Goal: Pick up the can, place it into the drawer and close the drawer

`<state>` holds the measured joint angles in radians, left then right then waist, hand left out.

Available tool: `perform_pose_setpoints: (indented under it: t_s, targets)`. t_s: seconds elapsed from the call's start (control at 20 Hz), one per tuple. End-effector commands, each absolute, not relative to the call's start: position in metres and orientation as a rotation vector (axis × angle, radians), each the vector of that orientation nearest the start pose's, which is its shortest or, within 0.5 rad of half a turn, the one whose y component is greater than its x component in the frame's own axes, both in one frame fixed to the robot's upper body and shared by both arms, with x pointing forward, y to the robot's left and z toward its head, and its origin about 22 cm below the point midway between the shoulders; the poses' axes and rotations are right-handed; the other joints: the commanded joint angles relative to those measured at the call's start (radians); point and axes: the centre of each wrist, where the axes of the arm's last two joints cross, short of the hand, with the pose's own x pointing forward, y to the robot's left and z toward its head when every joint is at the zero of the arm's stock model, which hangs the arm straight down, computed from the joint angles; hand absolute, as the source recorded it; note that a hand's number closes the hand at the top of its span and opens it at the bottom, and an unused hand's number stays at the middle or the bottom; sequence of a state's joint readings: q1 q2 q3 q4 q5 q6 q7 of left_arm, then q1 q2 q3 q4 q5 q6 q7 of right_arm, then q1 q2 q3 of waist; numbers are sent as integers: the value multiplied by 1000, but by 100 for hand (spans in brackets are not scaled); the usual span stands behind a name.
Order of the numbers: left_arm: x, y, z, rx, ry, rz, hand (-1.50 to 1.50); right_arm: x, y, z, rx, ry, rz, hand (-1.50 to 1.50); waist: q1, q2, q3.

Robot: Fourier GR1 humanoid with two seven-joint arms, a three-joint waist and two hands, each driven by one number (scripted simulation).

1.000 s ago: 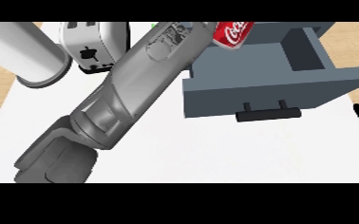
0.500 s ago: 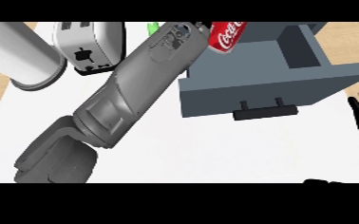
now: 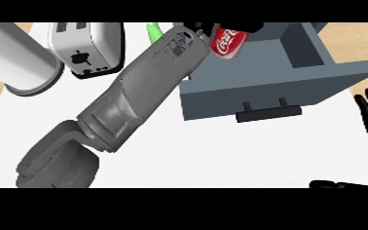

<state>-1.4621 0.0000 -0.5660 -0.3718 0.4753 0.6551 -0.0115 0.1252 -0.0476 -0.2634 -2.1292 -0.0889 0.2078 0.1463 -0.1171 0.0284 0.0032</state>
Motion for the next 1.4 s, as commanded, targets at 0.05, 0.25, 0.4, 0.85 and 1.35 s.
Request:
perform_pose_setpoints:
  t_s: [0.05,0.25,0.4,0.85,1.35]
  targets:
    - [432,-10,183,295,-1786,-272,-150,188,-299,108,-140,-1875,26,-150,3,3,0]
    - [430,-6,168,308,-1769,-249,-150,186,-296,128,-140,-1884,53,-150,-13,3,-1]
    - [431,-4,167,344,-1773,-208,-150,179,-299,111,-116,-1878,67,-150,-24,4,0]
    - [428,-4,160,323,-1786,-133,-150,180,-290,128,-270,-1971,175,-150,-11,4,-1]
    - [420,-18,179,215,-1781,-57,-150,185,-279,150,-465,-2016,457,-150,24,-5,-2]
